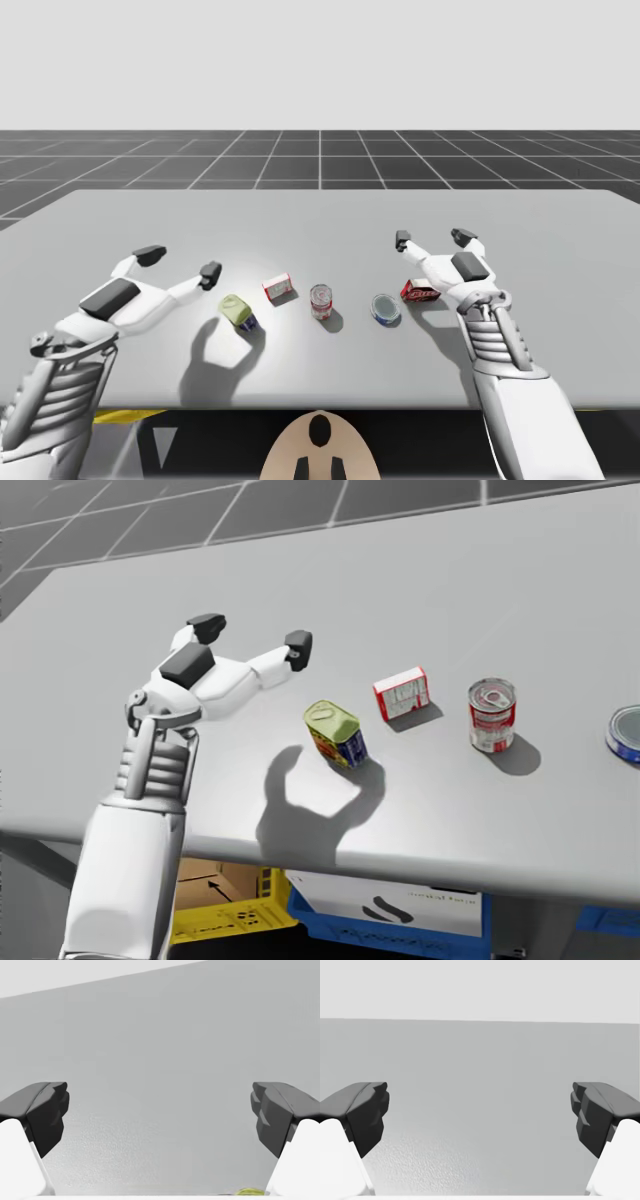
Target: Pick up the potted meat can and lift it.
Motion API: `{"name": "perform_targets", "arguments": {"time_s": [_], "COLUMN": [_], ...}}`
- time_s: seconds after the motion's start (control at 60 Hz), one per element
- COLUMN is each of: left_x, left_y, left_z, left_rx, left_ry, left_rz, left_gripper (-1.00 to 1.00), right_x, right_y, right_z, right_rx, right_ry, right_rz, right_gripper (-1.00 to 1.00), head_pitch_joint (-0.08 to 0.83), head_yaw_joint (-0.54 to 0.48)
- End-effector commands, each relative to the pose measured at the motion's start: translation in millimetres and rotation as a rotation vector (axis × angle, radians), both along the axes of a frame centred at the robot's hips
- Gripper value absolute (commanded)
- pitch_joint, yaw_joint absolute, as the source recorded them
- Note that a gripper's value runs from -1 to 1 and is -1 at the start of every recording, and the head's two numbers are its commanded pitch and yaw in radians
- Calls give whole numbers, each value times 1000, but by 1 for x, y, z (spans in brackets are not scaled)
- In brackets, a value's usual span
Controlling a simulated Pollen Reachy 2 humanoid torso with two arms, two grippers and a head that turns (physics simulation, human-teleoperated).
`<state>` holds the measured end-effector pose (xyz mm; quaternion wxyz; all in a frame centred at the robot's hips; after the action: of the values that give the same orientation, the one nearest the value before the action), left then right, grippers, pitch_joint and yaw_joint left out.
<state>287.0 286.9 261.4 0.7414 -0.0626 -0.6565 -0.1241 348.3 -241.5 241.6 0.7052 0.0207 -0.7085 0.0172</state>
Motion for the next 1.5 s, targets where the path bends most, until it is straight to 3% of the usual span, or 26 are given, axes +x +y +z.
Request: {"name": "perform_targets", "arguments": {"time_s": [0.017, 0.117, 0.217, 0.433, 0.867, 1.1, 1.367, 1.383, 1.4, 1.417, 1.45, 1.5], "left_x": [-36, -53, -65, -73, -33, -10, -5, -5, -6, -6, -8, -9], "left_y": [2, 4, 2, -2, -33, -49, -53, -53, -53, -52, -52, -51], "left_z": [-7, -28, -46, -79, -106, -110, -116, -117, -118, -118, -118, -119], "left_rx": [23, 45, 38, -31, -52, -34, -27, -25, -23, -23, -15, -8], "left_ry": [78, 71, 96, 160, 219, 239, 261, 257, 255, 258, 255, 251], "left_rz": [-100, -142, -194, -272, -216, -167, -150, -145, -140, -141, -141, -136], "left_gripper": [-1000, -1000, -1000, -1000, -1000, -1000, -1000, -792, -177, 814, 1000, 1000], "right_x": [0, 0, -1, -1, -3, -4, -5, -5, -5, -5, -5, -5], "right_y": [1, 0, 0, -1, -2, -2, -3, -3, -3, -3, -3, -3], "right_z": [0, 1, 2, 3, 4, 5, 8, 8, 8, 8, 8, 8], "right_rx": [0, 2, 4, 7, 10, 13, 18, 18, 18, 18, 19, 19], "right_ry": [1, -5, -9, -15, -22, -24, -33, -33, -33, -34, -33, -34], "right_rz": [-1, -1, 0, -3, -8, -9, -7, -7, -7, -8, -8, -8], "right_gripper": [-1000, -1000, -1000, -1000, -1000, -1000, -1000, -1000, -1000, -1000, -1000, -1000], "head_pitch_joint": [705, 704, 705, 708, 720, 726, 723, 722, 721, 720, 716, 706], "head_yaw_joint": [346, 354, 352, 346, 338, 330, 322, 321, 322, 322, 322, 323]}}
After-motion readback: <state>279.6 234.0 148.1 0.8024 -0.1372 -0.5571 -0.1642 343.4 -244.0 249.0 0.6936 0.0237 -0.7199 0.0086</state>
